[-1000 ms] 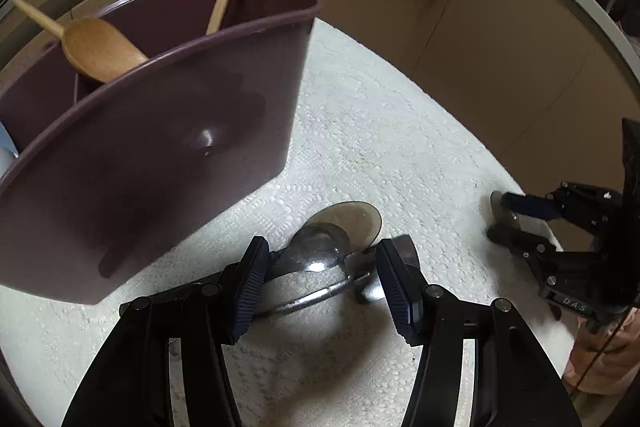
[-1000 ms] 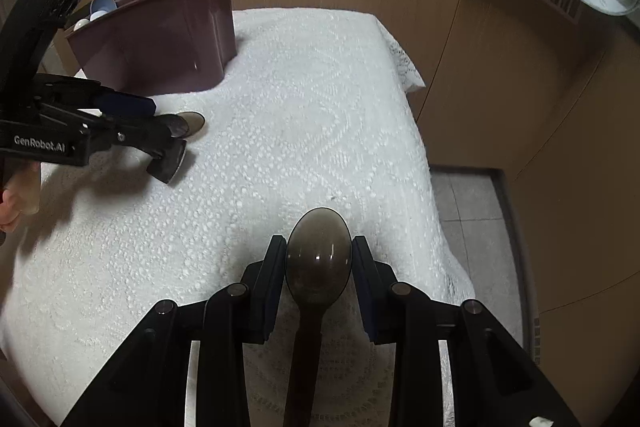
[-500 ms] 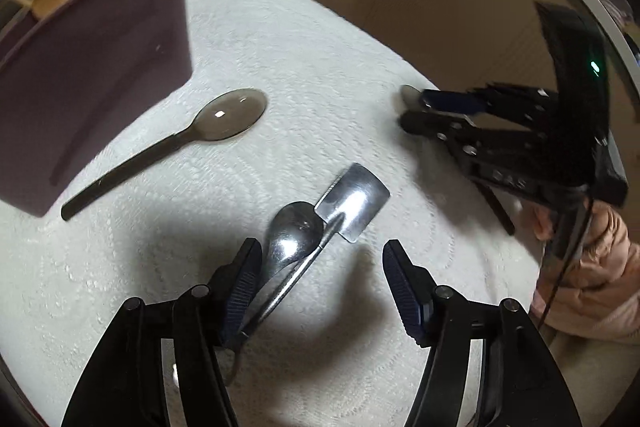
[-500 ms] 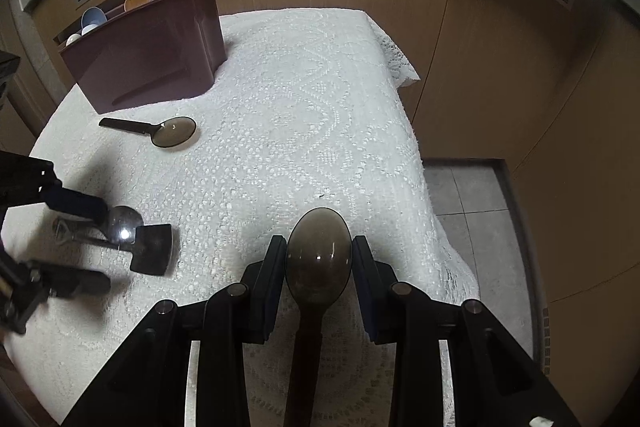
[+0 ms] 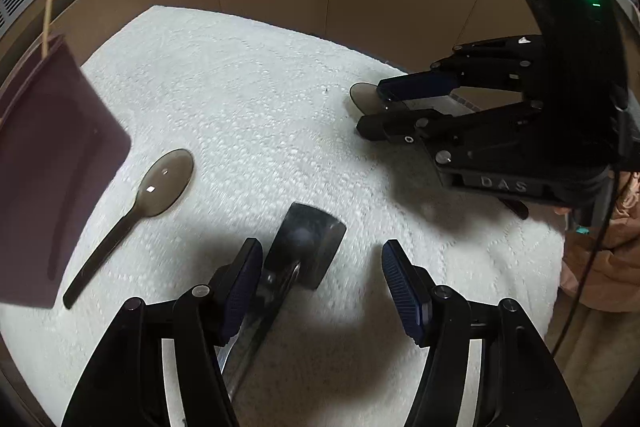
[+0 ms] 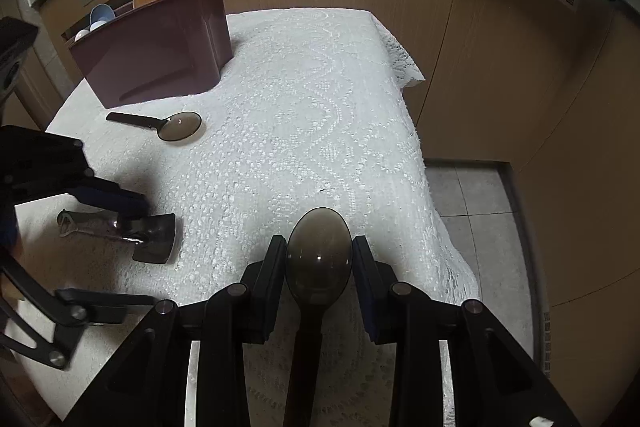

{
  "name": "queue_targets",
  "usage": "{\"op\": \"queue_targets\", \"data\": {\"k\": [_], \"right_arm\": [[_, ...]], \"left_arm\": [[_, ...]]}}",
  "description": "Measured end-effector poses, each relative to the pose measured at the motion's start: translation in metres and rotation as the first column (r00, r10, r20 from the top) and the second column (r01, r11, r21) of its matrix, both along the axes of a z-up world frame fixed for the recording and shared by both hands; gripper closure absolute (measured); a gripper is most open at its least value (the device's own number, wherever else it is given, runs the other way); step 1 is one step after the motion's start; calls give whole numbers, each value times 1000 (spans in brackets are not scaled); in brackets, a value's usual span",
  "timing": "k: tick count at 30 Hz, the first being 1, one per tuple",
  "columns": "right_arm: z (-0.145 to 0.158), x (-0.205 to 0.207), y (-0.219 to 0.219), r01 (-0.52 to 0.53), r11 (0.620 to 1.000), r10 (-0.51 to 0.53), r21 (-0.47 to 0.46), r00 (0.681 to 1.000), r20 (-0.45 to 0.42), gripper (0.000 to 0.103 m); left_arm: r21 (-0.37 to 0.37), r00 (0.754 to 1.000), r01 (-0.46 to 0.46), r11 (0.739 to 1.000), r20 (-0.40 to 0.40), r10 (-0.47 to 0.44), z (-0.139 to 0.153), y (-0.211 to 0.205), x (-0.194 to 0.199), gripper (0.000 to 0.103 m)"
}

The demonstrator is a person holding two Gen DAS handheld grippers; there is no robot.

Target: Organize utensils

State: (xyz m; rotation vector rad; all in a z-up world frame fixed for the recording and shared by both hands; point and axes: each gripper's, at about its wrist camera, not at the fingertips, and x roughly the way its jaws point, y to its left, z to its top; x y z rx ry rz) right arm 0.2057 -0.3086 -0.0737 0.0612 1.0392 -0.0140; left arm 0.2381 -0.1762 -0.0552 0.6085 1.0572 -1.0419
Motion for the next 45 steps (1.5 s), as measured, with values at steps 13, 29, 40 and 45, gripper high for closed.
{"op": "queue_targets", "data": {"k": [13, 29, 40, 45], "right_arm": [[21, -5, 16, -38, 998, 35, 52, 997, 63, 73], [79, 9, 51, -107, 994, 100, 22, 974, 202, 73], [249, 77, 66, -118, 991, 130, -57, 817, 561, 73], [252, 127, 80, -118, 991, 136, -69, 801, 582, 73]], "left_arm": [[-217, 925, -368, 904, 18, 381, 17, 55, -7, 69], [-458, 792, -505, 732, 92, 603, 88, 120, -10, 69], [-672, 671, -446, 592, 187, 717, 222, 148, 62, 70], [-710, 616, -466, 527, 167, 770, 217, 156, 106, 70]]}}
